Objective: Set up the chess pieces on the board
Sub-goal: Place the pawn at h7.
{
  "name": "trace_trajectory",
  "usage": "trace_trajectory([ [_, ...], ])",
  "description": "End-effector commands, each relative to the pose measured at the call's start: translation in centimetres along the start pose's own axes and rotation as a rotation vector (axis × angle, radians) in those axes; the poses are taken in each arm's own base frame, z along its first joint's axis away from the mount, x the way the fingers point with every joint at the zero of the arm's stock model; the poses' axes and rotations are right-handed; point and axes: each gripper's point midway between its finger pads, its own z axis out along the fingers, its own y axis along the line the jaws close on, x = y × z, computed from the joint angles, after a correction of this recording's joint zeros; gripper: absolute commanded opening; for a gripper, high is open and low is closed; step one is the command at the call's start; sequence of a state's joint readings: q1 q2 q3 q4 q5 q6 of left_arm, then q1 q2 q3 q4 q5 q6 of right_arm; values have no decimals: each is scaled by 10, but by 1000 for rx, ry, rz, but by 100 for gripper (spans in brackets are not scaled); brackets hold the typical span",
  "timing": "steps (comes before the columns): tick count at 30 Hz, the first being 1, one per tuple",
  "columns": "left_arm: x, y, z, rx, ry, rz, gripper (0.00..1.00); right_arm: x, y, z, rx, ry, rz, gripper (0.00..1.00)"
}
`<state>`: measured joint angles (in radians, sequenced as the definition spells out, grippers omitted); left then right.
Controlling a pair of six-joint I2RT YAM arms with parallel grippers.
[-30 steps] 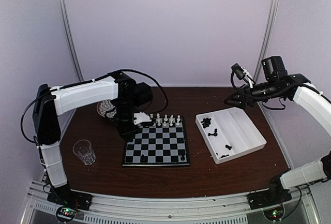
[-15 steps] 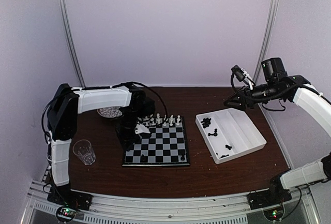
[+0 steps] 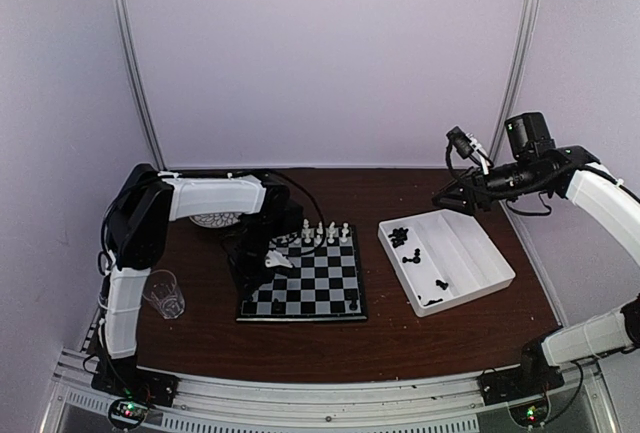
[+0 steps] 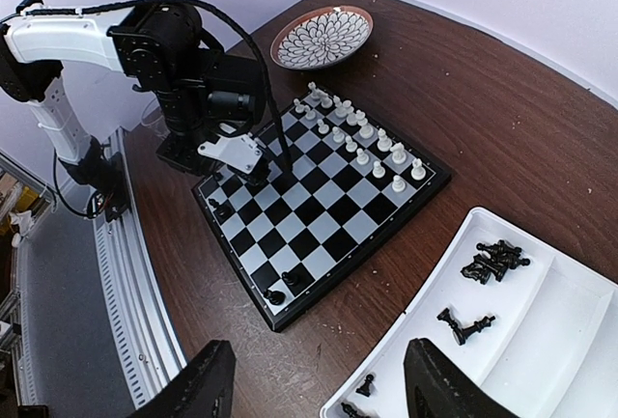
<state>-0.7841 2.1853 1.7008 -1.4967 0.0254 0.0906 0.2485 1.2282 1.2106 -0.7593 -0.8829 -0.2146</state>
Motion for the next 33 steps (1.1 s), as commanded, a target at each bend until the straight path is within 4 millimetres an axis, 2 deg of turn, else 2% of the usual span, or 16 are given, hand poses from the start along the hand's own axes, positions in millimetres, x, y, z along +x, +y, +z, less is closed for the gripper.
trace_trajectory([
  [1,-4,1,-1,19,2,-12,9,-1,3,0,-15,-10,-24,63],
  [7,-6,12,-6,-43,-9,-22,13,0,3,1,-18,-8,-19,63],
  [16,-8,11,-7,-28,-10,-27,17,1,4,0,-20,-9,-24,64],
  [23,-9,5,-11,0,-32,-29,29,1,5,0,-23,-9,-25,64],
  [26,-13,2,-25,13,-86,-33,36,1,6,-1,-25,-10,-26,64],
  [28,-14,-7,-44,45,-154,-29,50,1,7,-2,-24,-7,-29,64],
  [29,-13,-10,-54,57,-189,-24,62,0,7,-3,-22,-5,-37,64],
  [30,-12,-13,-65,61,-224,-21,69,2,8,-4,-19,8,-40,64],
  [33,-2,-16,-101,33,-342,-12,70,11,3,-9,32,72,-83,64],
])
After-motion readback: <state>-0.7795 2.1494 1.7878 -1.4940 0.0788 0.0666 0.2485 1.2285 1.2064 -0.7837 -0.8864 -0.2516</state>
